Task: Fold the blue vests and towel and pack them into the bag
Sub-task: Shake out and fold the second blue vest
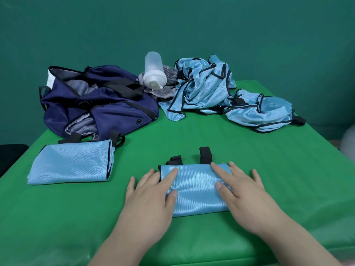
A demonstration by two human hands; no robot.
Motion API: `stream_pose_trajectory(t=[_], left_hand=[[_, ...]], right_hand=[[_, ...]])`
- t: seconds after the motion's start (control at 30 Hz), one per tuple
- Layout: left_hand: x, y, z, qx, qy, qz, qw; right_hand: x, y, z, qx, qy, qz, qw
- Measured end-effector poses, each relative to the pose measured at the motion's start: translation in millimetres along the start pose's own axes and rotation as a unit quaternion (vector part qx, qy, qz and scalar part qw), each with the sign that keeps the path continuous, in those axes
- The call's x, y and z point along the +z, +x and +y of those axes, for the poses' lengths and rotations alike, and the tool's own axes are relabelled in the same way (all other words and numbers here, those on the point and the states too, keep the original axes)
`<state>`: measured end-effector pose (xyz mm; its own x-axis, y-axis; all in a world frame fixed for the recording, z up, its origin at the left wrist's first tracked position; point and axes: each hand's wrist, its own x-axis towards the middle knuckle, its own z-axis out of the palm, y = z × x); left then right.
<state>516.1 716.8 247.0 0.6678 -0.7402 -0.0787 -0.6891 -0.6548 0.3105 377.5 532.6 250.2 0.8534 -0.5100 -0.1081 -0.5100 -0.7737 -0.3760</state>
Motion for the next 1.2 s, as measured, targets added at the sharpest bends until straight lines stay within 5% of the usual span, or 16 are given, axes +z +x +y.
stream_pose_trajectory(t=[0.53, 0.93, 1.2], left_hand=[[-9.4, -5.9, 2.2, 0.016, -0.300, 0.127, 0.945], [-9.3, 1.8, -7.0, 0.003, -0.494, 0.151, 0.856], [-10.9, 2.9, -13.3, -0.005, -0.471, 0.170, 0.866]], right_hand=[[4.2, -3.5, -3.8, -0.029, 0.177, 0.150, 0.972], [0.0, 3.6, -6.8, -0.033, 0.498, 0.175, 0.849], [3.0, 8.5, -14.6, -0.013, 0.551, 0.195, 0.811]])
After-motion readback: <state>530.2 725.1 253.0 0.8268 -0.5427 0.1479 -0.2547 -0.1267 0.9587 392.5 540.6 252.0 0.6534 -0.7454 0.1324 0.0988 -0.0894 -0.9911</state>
